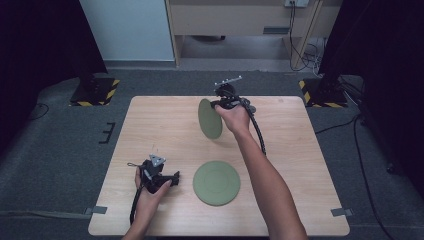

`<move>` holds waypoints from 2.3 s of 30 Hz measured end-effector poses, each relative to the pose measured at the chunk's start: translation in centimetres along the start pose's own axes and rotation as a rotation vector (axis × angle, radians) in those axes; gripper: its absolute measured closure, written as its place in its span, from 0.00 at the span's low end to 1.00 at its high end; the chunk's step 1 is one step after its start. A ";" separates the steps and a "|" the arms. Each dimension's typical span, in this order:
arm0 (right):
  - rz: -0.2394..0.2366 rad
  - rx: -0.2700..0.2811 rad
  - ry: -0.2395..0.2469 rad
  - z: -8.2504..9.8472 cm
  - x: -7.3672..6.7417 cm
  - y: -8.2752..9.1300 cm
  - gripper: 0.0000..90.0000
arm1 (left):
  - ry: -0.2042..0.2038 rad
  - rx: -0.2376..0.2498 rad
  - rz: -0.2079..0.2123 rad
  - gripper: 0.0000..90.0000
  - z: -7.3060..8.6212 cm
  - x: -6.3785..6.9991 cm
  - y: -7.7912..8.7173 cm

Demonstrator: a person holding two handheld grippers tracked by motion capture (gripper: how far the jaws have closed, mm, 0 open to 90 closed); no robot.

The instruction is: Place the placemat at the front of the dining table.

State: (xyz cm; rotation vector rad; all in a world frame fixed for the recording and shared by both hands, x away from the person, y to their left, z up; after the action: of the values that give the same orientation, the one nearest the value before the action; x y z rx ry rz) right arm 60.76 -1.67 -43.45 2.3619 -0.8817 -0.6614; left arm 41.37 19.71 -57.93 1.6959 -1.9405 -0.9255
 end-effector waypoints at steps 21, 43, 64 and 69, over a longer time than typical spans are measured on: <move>0.031 -0.023 0.033 0.8 2.0 0.6 0.96 | -0.003 0.000 -0.004 0.00 0.0 0.0 0.0; 0.049 -0.024 0.011 2.2 4.3 1.4 0.96 | -0.006 -0.001 -0.006 0.00 0.0 0.0 0.0; 0.064 -0.026 -0.030 4.3 6.7 1.8 0.96 | -0.006 -0.002 -0.006 0.00 0.0 0.0 0.0; 0.065 -0.023 -0.045 4.7 7.1 1.9 0.96 | -0.008 -0.002 -0.006 0.00 0.0 0.0 0.0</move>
State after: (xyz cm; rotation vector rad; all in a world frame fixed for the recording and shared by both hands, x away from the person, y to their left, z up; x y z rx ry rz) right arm 61.83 -9.31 -47.59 2.2959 -0.9608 -0.6966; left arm 41.37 19.69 -57.96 1.7007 -1.9394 -0.9376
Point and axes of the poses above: each handheld gripper's, and its own axes: y roughly backward along the jaws, z roughly out of its underside, x roughly to its right, the point moved 6 cm from there along -y, roughly forward along the jaws, and after that the axes turned 11 degrees about -z, right-handed, at the moved point
